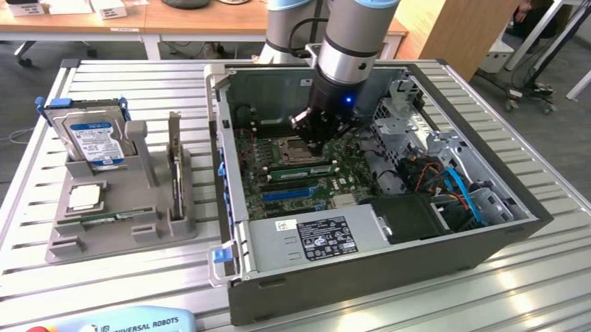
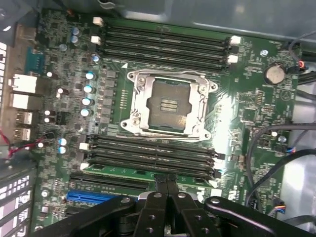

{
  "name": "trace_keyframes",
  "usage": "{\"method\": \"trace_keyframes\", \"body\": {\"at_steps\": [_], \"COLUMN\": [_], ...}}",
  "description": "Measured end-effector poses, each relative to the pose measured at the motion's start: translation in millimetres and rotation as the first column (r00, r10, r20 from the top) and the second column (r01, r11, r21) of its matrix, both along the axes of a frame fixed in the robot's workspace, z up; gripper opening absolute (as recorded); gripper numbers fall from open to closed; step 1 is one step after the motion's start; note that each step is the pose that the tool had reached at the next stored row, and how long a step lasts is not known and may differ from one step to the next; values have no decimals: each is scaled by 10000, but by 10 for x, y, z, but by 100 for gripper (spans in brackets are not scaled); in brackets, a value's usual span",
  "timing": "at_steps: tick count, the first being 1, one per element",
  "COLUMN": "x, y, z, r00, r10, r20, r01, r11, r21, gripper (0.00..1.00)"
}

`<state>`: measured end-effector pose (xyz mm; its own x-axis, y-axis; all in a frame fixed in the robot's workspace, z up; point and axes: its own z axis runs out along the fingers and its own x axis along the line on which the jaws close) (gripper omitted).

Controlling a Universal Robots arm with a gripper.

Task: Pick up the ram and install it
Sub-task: 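Press down the ram until it locks into place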

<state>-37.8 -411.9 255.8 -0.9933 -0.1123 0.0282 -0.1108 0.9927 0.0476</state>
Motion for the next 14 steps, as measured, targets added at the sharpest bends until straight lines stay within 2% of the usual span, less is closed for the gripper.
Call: {"method": "trace_keyframes", "body": {"at_steps": [1, 2, 14], "x": [4, 6, -39], "y": [0, 0, 0], "z": [0, 1, 0], "r00": [10000, 9999, 9999], "r10": [0, 0, 0], "r20": [-85, -119, -121], "r01": [0, 0, 0], "r11": [10000, 10000, 10000], "r21": [1, -1, 1], "gripper": [10, 10, 10]}}
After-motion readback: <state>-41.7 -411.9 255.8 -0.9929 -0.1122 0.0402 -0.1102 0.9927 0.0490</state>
